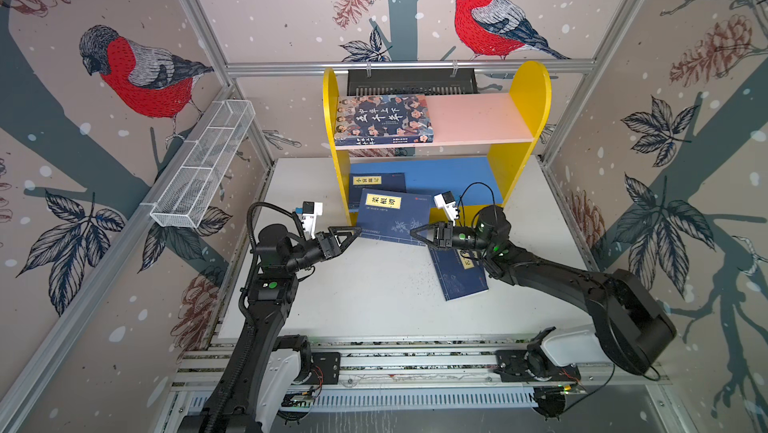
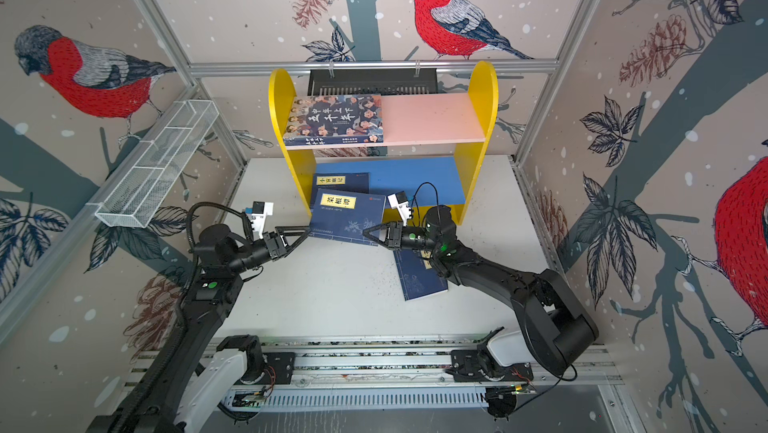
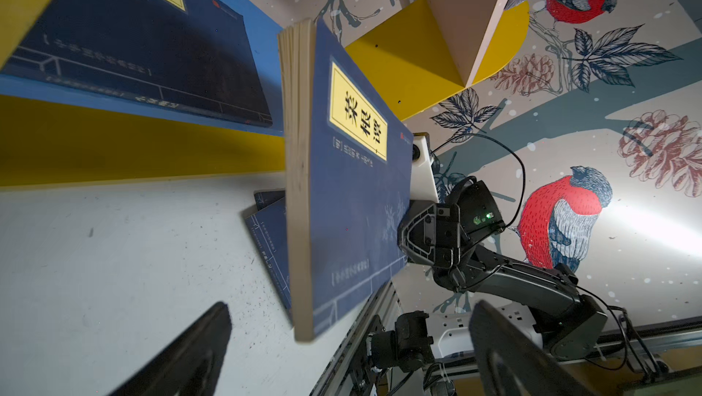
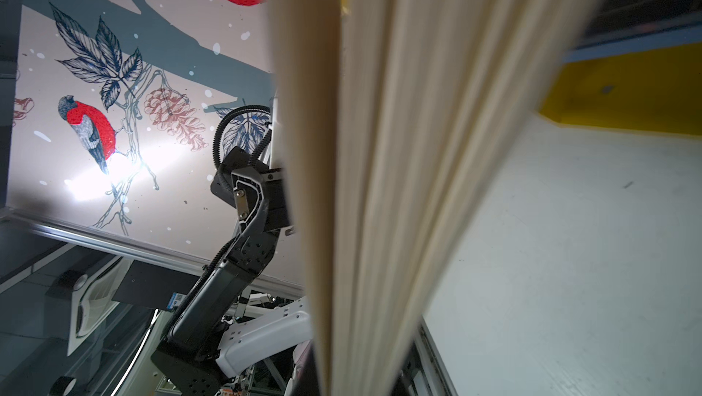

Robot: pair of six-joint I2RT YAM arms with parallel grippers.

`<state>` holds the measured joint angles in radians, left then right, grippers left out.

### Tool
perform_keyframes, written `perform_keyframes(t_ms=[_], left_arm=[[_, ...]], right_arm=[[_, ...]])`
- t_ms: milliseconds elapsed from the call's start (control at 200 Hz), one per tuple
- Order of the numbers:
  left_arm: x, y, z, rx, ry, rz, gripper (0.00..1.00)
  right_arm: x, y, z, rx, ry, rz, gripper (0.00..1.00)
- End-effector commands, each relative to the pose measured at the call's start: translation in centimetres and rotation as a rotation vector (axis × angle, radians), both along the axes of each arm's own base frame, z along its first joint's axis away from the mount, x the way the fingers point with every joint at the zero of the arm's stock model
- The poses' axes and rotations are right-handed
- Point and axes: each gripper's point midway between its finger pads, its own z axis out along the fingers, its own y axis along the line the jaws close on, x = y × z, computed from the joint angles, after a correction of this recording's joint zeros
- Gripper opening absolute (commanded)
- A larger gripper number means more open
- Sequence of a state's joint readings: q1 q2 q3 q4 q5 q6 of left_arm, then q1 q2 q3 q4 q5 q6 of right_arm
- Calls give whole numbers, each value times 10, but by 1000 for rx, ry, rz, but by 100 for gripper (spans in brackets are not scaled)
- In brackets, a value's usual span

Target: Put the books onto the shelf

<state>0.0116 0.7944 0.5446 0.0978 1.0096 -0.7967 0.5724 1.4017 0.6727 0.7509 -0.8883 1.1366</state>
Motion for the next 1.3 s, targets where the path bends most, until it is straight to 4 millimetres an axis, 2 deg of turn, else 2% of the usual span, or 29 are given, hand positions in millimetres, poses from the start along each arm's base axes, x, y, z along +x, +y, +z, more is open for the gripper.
perform_keyframes(t_ms=[0,120,290,450,625,811,986,1291], left_arm=[[3,10,-5,157,-46,49,98],[7,17,9,259,-123,75,98],[3,10,24,223,-169,30,98],[6,11,24,233,-185,39,98],[6,10,24,228,-187,24,97],[2,6,22,210,-202,-3,97],[3,5,14,197,-180,-10,97],[3,4,13,193,-180,-19,96]], right_arm=[[6,-12,-2,-36,-31,23,0],[24,-26,-3,-67,-37,0,0],[51,-38,-13,-112,-20,-27,0],[70,-41,-21,-114,4,-18,0],[91,-40,-20,-122,1,-9,1],[116,-31,-26,-144,26,17,0],[139,-21,-23,-141,23,34,1],[156,8,-32,-152,52,106,1]])
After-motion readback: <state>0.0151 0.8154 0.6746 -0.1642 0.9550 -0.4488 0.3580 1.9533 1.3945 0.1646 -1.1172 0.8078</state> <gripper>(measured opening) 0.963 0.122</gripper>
